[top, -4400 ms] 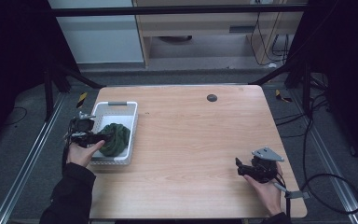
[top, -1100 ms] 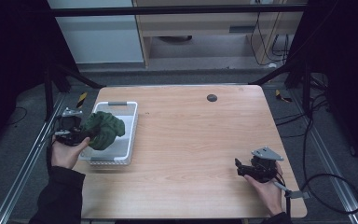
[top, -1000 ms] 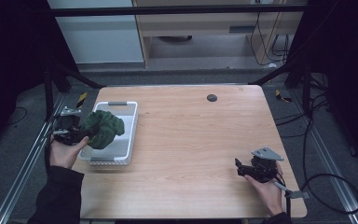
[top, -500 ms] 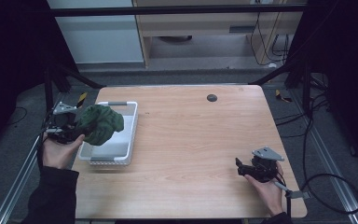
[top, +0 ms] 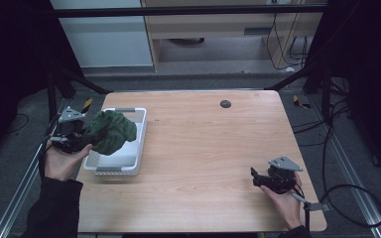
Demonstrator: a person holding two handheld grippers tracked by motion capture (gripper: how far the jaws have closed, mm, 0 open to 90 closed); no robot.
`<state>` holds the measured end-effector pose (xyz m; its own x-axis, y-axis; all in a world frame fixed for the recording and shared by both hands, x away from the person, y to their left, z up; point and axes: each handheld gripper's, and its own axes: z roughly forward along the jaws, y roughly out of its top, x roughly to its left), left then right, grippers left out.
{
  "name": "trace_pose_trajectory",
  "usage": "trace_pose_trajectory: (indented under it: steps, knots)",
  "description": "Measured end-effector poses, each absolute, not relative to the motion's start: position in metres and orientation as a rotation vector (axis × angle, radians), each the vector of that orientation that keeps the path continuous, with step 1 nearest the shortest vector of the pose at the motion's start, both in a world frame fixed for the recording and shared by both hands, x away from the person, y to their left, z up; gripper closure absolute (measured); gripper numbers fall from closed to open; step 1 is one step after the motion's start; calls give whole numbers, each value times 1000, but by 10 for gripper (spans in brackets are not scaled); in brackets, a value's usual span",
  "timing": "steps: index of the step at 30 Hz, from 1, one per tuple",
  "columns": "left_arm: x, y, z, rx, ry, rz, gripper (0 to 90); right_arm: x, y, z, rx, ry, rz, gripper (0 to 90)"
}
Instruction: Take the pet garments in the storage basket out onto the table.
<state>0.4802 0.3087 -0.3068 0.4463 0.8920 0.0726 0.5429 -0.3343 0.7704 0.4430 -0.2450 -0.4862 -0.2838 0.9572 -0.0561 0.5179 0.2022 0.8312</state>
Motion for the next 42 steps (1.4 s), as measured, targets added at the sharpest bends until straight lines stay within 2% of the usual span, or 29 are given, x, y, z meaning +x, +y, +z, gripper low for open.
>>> trace_pose_trajectory:
  steps: [42]
  knots:
    - [482, 192, -301, 2226, 797, 504, 642, 443, -248, -485, 1359, 1870, 957, 101]
